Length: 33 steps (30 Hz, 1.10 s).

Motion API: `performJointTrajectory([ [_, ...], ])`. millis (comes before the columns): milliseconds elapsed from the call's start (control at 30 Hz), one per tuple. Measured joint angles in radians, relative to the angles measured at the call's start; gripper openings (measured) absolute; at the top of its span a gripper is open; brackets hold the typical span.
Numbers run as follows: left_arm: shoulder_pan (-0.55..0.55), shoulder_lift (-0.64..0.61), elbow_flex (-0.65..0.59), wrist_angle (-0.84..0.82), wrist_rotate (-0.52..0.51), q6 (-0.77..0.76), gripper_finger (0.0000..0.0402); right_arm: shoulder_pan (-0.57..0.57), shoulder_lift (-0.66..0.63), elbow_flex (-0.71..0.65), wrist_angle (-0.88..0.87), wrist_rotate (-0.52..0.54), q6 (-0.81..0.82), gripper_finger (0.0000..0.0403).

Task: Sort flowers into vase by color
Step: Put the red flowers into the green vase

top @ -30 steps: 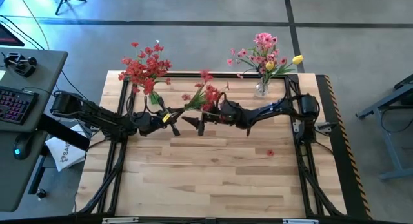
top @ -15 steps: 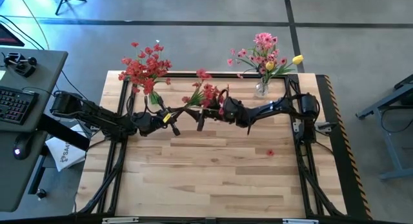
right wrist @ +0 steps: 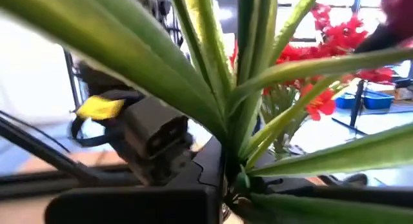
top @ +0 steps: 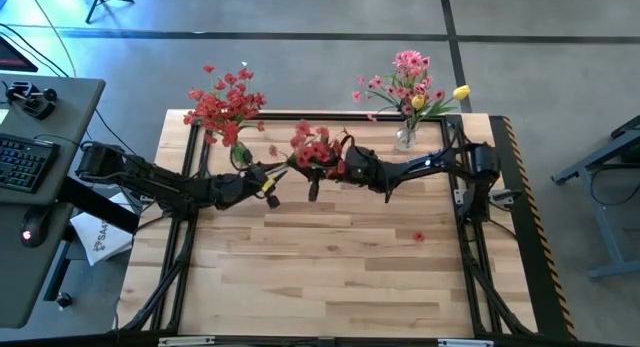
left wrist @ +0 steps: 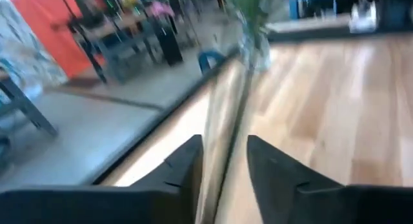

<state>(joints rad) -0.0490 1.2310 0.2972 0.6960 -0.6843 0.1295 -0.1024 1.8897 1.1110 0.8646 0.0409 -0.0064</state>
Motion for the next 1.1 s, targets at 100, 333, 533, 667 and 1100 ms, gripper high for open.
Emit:
performJointTrajectory([
  [100,-0.007,-0.035,0.044,-0.209,0.042,-0.061,0.0143,-0.01,-0.018,0.0,-0.068,-0.055,-0.064,0.0008],
  [333,-0.026,-0.131,0.206,-0.656,0.154,-0.144,0.0183,-0.018,-0.028,0.0,-0.15,-0.217,-0.107,0.0006],
  [533,-0.032,-0.171,0.239,-0.708,0.227,-0.07,0.017,-0.015,-0.027,0.0,-0.176,-0.225,-0.133,0.0002],
  [667,-0.017,-0.172,0.254,-0.7,0.277,-0.032,0.0141,-0.015,-0.027,0.0,-0.193,-0.225,-0.133,0.0002],
  [1100,0.037,-0.13,0.279,-0.687,0.385,0.011,0.0036,-0.015,-0.027,0.0,-0.196,-0.225,-0.126,0.0001],
])
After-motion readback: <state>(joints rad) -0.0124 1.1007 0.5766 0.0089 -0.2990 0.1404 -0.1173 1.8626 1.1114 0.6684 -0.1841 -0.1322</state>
